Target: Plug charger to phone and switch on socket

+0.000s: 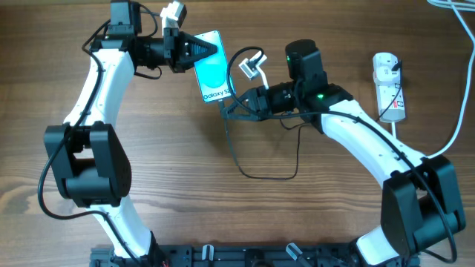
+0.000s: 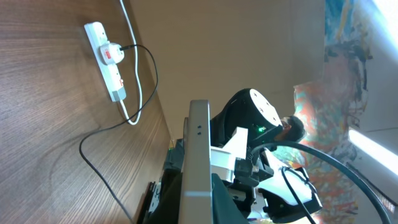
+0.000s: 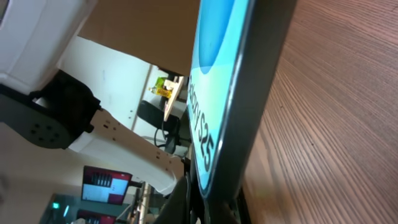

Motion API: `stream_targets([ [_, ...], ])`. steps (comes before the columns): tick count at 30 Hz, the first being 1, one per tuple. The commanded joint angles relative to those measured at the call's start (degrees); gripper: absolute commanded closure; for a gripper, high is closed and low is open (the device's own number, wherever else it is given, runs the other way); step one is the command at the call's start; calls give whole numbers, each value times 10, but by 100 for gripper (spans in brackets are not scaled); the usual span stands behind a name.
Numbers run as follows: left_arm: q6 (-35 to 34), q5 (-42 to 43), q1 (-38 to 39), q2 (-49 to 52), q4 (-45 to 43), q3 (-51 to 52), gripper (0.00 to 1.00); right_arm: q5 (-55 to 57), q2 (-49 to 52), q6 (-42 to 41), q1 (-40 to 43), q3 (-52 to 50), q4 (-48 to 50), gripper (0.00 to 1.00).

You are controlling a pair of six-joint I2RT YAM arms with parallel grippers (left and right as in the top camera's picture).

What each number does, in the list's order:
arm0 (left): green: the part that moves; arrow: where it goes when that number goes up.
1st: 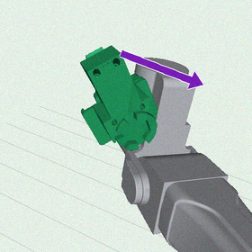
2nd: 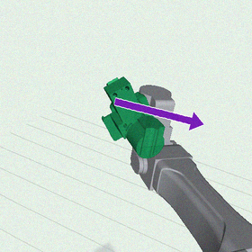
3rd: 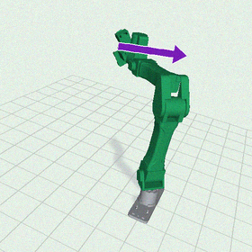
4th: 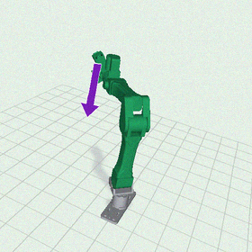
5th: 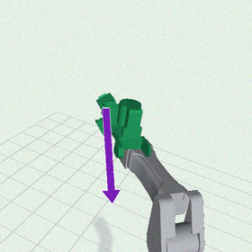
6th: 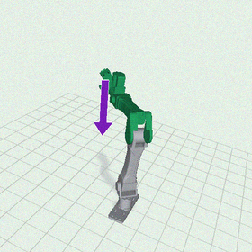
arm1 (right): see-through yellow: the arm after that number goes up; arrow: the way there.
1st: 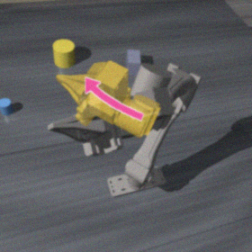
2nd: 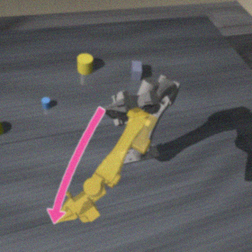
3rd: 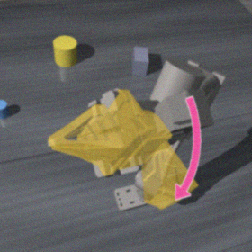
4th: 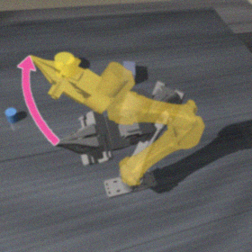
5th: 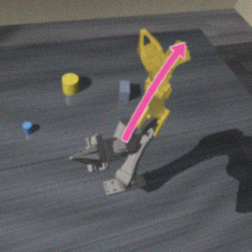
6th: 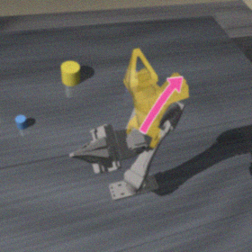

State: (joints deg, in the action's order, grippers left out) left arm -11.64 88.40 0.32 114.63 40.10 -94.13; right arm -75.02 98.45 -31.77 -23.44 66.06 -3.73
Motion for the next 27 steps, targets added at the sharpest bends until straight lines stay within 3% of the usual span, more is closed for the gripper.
stream_targets([
  [1,5,20,10,-21,4,-4,96,31,8,-24,23,8,36,96],
  [4,5,20,17,-21,4,-4,96,58,8,-66,23,8,84,96],
  [19,5,19,28,-21,10,-4,96,72,15,-88,23,8,108,96],
  [22,5,20,24,-21,10,-4,96,53,15,-61,23,8,63,84],
  [27,5,8,17,-21,10,-4,96,16,15,-14,23,8,32,79],
])
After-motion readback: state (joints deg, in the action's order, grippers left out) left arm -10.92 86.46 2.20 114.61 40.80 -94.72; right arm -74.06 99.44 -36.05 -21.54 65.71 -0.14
